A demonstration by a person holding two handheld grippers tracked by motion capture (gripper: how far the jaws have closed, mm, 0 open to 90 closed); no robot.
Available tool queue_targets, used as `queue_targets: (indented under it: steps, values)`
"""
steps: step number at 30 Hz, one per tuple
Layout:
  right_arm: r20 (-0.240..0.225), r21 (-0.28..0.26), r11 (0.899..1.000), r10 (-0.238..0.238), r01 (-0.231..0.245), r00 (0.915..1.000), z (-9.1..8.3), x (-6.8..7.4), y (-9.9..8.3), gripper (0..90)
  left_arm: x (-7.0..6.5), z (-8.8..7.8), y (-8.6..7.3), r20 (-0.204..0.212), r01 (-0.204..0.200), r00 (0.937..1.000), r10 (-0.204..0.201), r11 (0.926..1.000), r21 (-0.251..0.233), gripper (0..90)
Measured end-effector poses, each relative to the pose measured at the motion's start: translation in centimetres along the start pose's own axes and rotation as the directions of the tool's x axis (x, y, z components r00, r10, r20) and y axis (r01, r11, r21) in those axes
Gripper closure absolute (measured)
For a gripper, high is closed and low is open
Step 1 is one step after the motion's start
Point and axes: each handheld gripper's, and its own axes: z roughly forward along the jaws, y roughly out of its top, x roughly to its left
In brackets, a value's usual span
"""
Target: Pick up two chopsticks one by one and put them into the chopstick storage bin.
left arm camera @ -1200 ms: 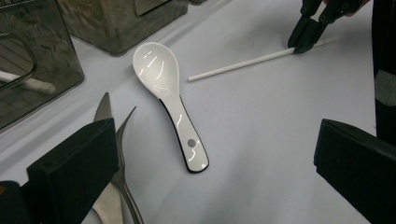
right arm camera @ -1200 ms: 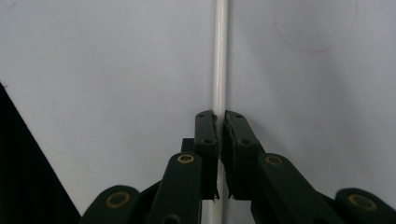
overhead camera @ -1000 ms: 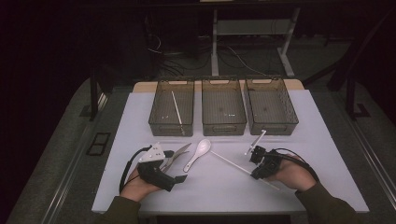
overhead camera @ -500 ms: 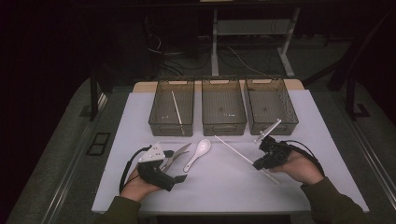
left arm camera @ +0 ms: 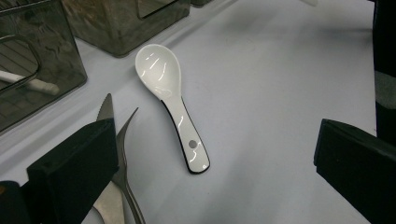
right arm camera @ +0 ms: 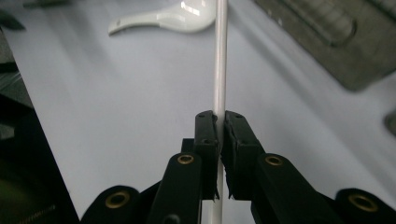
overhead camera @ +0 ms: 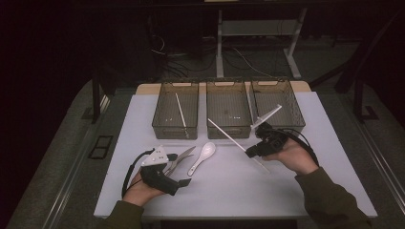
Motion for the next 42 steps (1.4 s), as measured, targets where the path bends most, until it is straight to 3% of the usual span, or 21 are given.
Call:
queue_targets:
  steps: [11, 18, 21, 22, 23, 24, 34, 42]
  values:
    - [-0.022, -0.042, 0.999, 0.009, -0.01, 0.9997, 0.4, 0.1, 4.6, 84.1, 0.0, 0.0, 0.0, 0.004, 0.002, 1.0, -0.002, 1.0, -0.007, 0.0]
    - [0.001, -0.059, 0.998, 0.031, -0.031, 0.9995, 0.9, -0.3, 8.3, 84.0, 0.1, -0.1, 0.1, 0.007, 0.005, 1.0, -0.005, 0.9999, -0.014, 0.0]
    - [0.013, -0.063, 0.997, 0.042, -0.042, 0.999, 1.4, -0.1, 10.9, 84.0, 0.1, -0.1, 0.1, 0.008, -0.001, 1.0, 0.001, 0.9999, -0.011, 0.0]
    - [0.013, -0.063, 0.997, 0.042, -0.042, 0.999, 1.4, -0.1, 10.9, 84.0, 0.0, -0.1, 0.1, 0.007, 0.005, 1.0, -0.005, 0.9998, -0.017, 0.0]
    - [0.017, -0.058, 0.997, 0.046, -0.045, 0.9988, 1.8, 0.0, 12.2, 84.0, 0.1, -0.1, 0.1, 0.007, 0.0, 1.0, 0.0, 0.9998, -0.019, 0.0]
    - [0.017, -0.058, 0.997, 0.046, -0.045, 0.9988, 1.8, 0.0, 12.2, 84.0, 0.1, -0.1, 0.1, 0.008, 0.001, 1.0, -0.001, 0.9997, -0.023, 0.0]
    - [0.06, -0.039, 0.996, 0.085, -0.083, 0.9945, 4.7, 0.1, 19.7, 84.0, 0.0, -0.2, 0.2, 0.017, 0.003, 0.9998, -0.002, 0.9991, -0.042, 0.0]
    - [0.061, -0.027, 0.99, 0.143, -0.142, 0.9878, 7.6, -0.6, 22.4, 84.0, 0.0, -0.2, 0.3, 0.028, -0.008, 0.9996, 0.01, 0.9989, -0.046, 0.0]
